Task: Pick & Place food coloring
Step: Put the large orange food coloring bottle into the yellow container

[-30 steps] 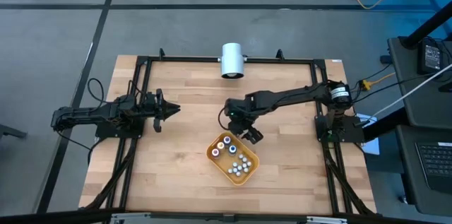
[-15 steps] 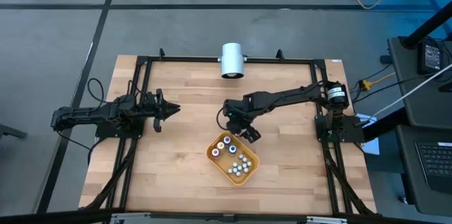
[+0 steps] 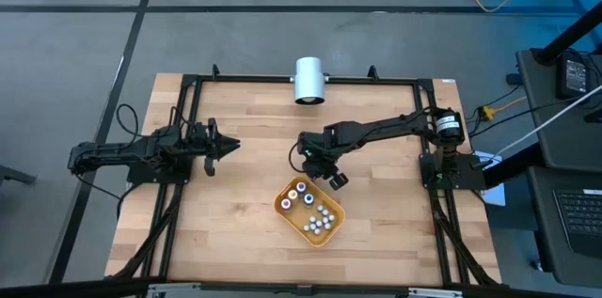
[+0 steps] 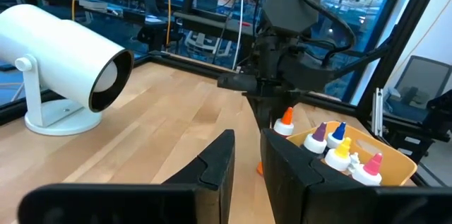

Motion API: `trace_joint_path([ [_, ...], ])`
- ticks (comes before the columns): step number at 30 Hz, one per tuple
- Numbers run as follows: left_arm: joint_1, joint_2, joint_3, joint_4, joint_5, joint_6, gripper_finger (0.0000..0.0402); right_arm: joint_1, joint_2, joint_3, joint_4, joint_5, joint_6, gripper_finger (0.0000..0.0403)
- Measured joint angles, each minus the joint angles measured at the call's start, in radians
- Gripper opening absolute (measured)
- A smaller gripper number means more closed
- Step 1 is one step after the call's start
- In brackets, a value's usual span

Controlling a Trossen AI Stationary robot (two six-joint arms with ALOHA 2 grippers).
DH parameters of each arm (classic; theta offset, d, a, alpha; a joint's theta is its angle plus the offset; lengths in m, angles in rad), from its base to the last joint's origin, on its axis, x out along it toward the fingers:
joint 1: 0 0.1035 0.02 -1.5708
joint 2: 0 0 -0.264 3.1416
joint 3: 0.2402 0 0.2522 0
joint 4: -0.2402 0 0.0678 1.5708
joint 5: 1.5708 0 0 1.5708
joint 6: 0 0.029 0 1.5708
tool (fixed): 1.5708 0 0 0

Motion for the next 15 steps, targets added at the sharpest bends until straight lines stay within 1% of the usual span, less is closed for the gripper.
trace_joint_path([
  [4, 0.000, 0.000, 0.000, 0.000, 0.000, 0.000, 0.0066, 0.000, 0.000, 0.000, -0.013, -0.001, -0.001, 0.0075],
  [8, 0.000, 0.000, 0.000, 0.000, 0.000, 0.000, 0.0066, 0.000, 0.000, 0.000, -0.040, -0.007, -0.002, 0.0072],
  [11, 0.000, 0.000, 0.000, 0.000, 0.000, 0.000, 0.0068, 0.000, 0.000, 0.000, -0.057, -0.008, -0.002, 0.0087],
  [15, 0.000, 0.000, 0.000, 0.000, 0.000, 0.000, 0.0065, 0.000, 0.000, 0.000, -0.045, -0.004, -0.005, 0.0133],
])
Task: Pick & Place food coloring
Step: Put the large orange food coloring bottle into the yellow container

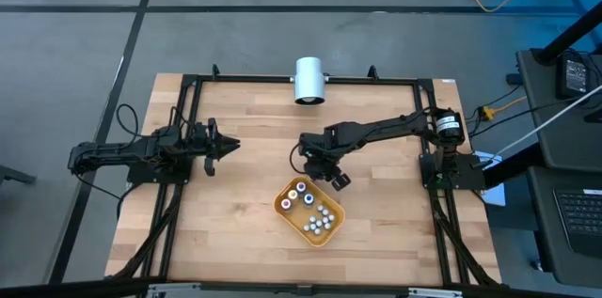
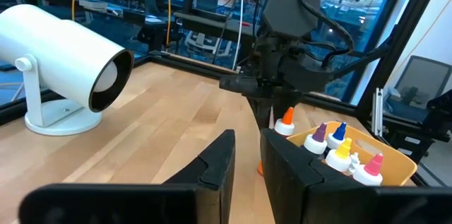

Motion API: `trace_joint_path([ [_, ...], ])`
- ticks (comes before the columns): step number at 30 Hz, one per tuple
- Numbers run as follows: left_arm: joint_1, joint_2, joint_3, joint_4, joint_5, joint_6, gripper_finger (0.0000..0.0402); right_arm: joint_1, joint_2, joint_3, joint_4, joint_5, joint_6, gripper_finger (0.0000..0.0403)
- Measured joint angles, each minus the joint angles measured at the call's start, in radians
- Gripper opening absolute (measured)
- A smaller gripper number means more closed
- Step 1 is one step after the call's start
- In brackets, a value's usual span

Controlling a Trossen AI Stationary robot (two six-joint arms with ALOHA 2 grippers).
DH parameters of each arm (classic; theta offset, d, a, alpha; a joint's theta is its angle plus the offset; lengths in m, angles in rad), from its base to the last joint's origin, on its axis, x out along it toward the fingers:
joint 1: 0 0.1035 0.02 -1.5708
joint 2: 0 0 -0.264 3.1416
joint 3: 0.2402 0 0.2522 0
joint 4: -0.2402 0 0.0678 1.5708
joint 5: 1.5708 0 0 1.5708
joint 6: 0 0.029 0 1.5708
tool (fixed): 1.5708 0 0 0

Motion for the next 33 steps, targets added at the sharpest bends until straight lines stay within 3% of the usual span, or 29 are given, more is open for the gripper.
trace_joint_path([
  [7, 0.000, 0.000, 0.000, 0.000, 0.000, 0.000, 0.0066, 0.007, 0.000, 0.000, 0.056, 0.003, -0.013, 0.0230],
  [12, 0.000, 0.000, 0.000, 0.000, 0.000, 0.000, 0.0067, 0.018, 0.000, 0.000, 0.087, -0.002, -0.022, 0.0258],
  [20, 0.000, 0.000, 0.000, 0.000, 0.000, 0.000, 0.0063, 0.027, 0.000, 0.000, 0.103, -0.005, -0.026, 0.0236],
  [33, 0.000, 0.000, 0.000, 0.000, 0.000, 0.000, 0.0065, 0.026, 0.000, 0.000, 0.106, -0.005, -0.030, 0.0153],
])
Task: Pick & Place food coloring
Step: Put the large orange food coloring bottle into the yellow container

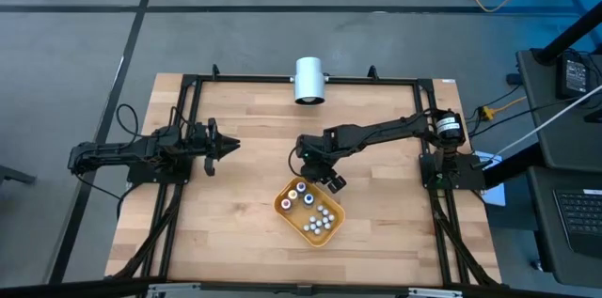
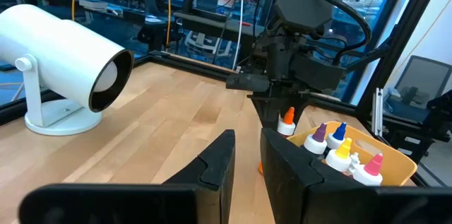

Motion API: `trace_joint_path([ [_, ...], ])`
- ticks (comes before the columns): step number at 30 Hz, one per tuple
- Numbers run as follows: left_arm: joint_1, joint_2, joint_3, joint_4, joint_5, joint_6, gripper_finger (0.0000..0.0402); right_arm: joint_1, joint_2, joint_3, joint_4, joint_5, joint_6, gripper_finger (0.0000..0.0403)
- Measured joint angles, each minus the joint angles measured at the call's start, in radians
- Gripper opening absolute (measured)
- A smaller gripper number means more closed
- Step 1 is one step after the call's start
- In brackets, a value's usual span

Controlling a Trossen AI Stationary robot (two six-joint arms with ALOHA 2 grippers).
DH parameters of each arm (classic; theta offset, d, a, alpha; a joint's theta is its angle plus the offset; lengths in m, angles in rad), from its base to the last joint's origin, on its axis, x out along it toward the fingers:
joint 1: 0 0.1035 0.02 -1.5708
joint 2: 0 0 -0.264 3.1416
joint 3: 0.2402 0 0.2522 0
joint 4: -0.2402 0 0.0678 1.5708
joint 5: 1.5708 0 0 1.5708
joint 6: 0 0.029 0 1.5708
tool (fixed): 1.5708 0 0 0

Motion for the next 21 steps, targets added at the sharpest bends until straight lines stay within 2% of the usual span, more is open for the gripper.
trace_joint_path([
  [7, 0.000, 0.000, 0.000, 0.000, 0.000, 0.000, 0.0068, 0.000, 0.000, 0.000, -0.001, 0.017, 0.004, 0.0174],
  [10, 0.000, 0.000, 0.000, 0.000, 0.000, 0.000, 0.0065, 0.000, -0.002, 0.002, -0.013, 0.059, 0.004, 0.0168],
  [14, 0.000, 0.000, 0.000, 0.000, 0.000, 0.000, 0.0064, -0.026, -0.016, 0.002, -0.087, 0.083, 0.004, 0.0152],
  [21, 0.000, 0.000, 0.000, 0.000, 0.000, 0.000, 0.0068, -0.075, -0.083, 0.012, -0.256, 0.128, 0.019, 0.0162],
])
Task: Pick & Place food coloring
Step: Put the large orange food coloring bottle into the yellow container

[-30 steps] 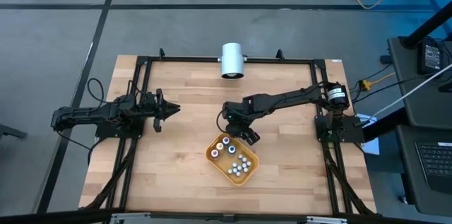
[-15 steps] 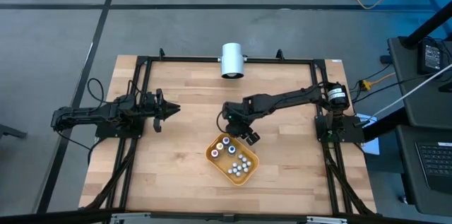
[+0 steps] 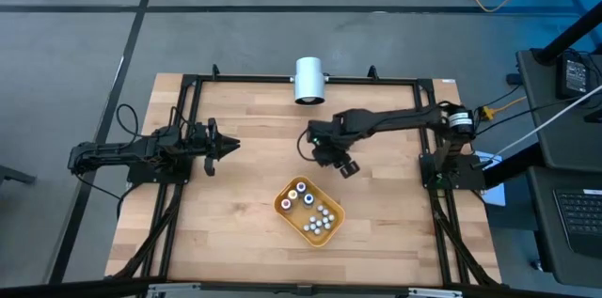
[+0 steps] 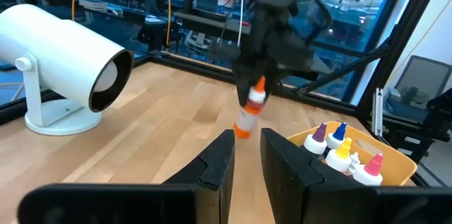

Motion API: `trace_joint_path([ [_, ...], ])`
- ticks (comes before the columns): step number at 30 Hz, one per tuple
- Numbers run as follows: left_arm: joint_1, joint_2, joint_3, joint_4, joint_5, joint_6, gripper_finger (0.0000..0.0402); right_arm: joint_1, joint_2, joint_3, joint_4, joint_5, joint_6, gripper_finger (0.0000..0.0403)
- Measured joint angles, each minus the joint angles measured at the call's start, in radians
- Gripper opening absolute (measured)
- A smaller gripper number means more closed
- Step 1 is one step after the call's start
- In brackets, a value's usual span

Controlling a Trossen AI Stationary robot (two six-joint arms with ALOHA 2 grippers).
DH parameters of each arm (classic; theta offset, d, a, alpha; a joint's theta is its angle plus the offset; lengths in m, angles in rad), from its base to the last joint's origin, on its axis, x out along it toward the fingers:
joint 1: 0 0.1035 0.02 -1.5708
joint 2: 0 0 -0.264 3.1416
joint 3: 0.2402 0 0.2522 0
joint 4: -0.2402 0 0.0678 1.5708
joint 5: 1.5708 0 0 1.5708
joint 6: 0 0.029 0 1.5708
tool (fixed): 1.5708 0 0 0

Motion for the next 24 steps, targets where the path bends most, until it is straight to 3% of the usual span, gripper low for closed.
trace_joint_path([
  [7, 0.000, 0.000, 0.000, 0.000, 0.000, 0.000, 0.0064, -0.011, -0.081, 0.099, -0.125, 0.008, 0.072, 0.0153],
  [16, 0.000, 0.000, 0.000, 0.000, 0.000, 0.000, 0.0068, 0.022, -0.113, 0.387, -0.389, 0.019, 0.191, 0.0157],
  [24, 0.000, 0.000, 0.000, 0.000, 0.000, 0.000, 0.0065, 0.071, -0.114, 0.561, -0.442, 0.070, 0.304, 0.0159],
])
